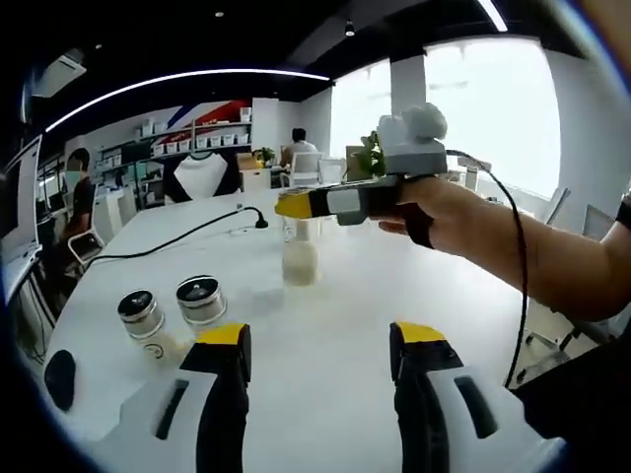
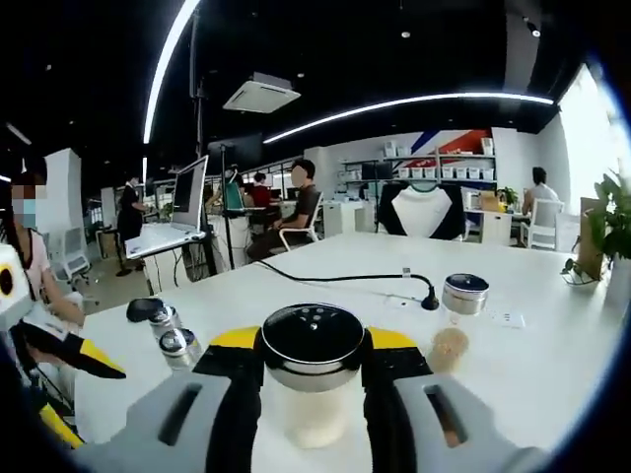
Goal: Rotate the seasoning bottle until the label or dispensing opening points toward the visible target arrow and the bottle remains upright within the marked orientation range
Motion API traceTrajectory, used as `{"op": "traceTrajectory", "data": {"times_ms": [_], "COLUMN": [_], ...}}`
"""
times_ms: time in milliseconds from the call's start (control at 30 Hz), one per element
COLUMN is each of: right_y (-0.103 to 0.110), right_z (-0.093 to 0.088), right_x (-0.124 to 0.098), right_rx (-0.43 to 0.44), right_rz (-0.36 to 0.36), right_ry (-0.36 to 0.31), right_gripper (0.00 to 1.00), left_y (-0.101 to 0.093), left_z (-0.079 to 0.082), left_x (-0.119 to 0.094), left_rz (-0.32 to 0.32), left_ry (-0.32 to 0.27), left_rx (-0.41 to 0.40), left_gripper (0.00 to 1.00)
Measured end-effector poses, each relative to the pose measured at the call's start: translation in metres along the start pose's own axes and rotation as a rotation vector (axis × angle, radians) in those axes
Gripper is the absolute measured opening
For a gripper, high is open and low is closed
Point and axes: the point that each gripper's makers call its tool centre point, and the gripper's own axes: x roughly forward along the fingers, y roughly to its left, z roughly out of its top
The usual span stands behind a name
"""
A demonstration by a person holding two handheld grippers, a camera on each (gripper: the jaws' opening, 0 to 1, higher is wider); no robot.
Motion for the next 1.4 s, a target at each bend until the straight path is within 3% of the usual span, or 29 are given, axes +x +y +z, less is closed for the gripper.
{"op": "traceTrajectory", "data": {"times_ms": [200,433,633,667,833,967,1067,1300,1400], "right_y": [0.049,0.090,0.120,0.121,0.126,0.126,0.127,0.126,0.127], "right_z": [-0.001,0.004,0.013,0.014,0.018,0.018,0.021,0.031,0.036], "right_x": [-0.045,-0.084,-0.109,-0.111,-0.118,-0.118,-0.119,-0.112,-0.111], "right_rx": [0.007,-0.006,-0.008,-0.007,-0.011,-0.018,-0.011,0.021,0.007], "right_rz": [0.133,0.246,0.347,0.350,0.372,0.373,0.367,0.265,0.261], "right_ry": [0.001,-0.027,-0.055,-0.056,-0.071,-0.071,-0.095,-0.151,-0.174], "right_gripper": [0.36,0.36,0.36,0.36,0.36,0.36,0.36,0.38,0.38], "left_y": [-0.012,-0.038,-0.078,-0.074,-0.079,-0.081,-0.081,-0.066,-0.065], "left_z": [0.008,0.017,0.038,0.036,0.044,0.042,0.045,0.052,0.055], "left_x": [0.007,0.008,-0.001,-0.002,-0.006,-0.007,-0.010,-0.009,-0.011], "left_rz": [-0.056,-0.159,-0.339,-0.306,-0.349,-0.336,-0.308,-0.095,-0.072], "left_ry": [-0.012,-0.019,-0.091,-0.073,-0.114,-0.103,-0.128,-0.128,-0.140], "left_rx": [0.049,0.095,0.122,0.112,0.109,0.111,0.092,0.081,0.078], "left_gripper": [0.60,0.59,0.51,0.51,0.43,0.42,0.41,0.41,0.41]}}
